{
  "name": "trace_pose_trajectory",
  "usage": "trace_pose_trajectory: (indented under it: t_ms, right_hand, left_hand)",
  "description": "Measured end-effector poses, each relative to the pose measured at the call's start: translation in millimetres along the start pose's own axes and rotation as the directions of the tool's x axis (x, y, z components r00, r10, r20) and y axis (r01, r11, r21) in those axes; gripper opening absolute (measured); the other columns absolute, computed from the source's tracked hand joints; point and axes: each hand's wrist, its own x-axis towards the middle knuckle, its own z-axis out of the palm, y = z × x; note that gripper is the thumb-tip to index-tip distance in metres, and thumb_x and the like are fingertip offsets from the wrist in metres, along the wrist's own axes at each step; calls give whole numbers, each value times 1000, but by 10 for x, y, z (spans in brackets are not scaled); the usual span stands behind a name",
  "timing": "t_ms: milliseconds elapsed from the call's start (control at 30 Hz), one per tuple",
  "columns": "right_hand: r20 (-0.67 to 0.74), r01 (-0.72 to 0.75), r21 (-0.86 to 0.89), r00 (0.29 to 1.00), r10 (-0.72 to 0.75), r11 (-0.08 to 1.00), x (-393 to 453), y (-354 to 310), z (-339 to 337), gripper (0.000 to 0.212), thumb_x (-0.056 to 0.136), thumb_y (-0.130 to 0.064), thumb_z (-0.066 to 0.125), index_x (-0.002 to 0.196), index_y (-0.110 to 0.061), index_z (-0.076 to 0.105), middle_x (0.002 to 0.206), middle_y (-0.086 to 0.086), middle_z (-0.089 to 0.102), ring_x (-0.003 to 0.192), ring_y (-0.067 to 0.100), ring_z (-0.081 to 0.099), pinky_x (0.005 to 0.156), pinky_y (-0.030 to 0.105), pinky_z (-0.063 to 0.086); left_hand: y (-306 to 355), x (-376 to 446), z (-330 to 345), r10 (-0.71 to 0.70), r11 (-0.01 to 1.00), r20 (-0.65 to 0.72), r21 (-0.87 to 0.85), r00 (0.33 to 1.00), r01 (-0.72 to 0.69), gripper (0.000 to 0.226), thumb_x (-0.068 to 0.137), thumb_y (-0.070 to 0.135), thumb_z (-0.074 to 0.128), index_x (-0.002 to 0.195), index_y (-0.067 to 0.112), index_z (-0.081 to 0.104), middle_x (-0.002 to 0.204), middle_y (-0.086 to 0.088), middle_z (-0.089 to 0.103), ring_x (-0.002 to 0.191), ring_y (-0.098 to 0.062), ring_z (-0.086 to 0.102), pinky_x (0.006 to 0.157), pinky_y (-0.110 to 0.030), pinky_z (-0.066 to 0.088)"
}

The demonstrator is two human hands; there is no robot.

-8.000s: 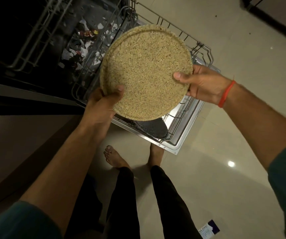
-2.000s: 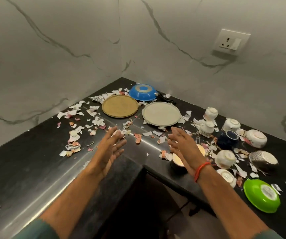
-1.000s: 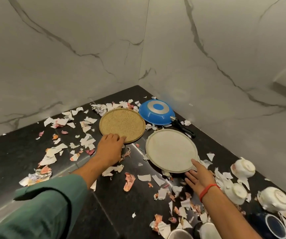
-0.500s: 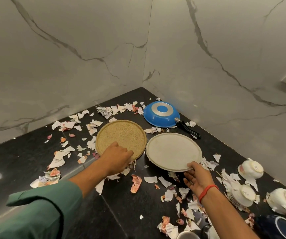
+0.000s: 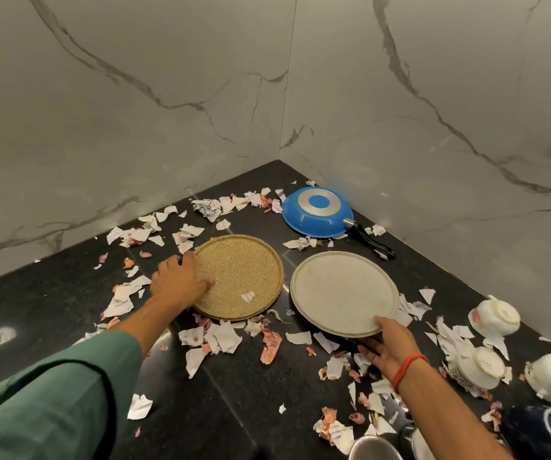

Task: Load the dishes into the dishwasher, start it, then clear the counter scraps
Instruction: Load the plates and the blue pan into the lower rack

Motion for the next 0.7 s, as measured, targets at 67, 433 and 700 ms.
trace_pose_trajectory:
  t_ms: [67, 433, 700]
  right_hand:
    - [1, -2, -5, 1000, 2, 1000, 39, 13, -1, 19, 104, -11, 43, 122, -16, 45, 95, 10, 59, 98, 29, 58, 94, 50, 46]
    - [14, 74, -35, 997, -74, 997, 31, 43, 31, 47, 104, -3, 37, 148, -19, 41, 142, 13, 52, 125, 38, 54, 93, 53, 49]
    - [56, 181, 24, 982, -182, 983, -127, -16, 108, 43, 107, -8, 38, 148, -19, 43, 144, 11, 53, 128, 37, 54, 99, 58, 51]
  left_hand:
    - [13, 12, -48, -10, 1000, -6, -17, 1000, 10, 98, 85, 66, 68, 158, 21, 20, 148, -19, 45, 135, -39, 45, 111, -53, 39]
    - [-7, 135, -190, -176, 804, 252, -521, 952, 286, 78, 72, 19, 92, 138, 12, 50, 128, -9, 56, 120, -31, 54, 100, -48, 49]
    - [74, -36, -448, -62, 478, 156, -862, 986, 167, 38, 86, 12, 79, 118, 12, 57, 119, -12, 61, 100, -22, 62, 75, -35, 52]
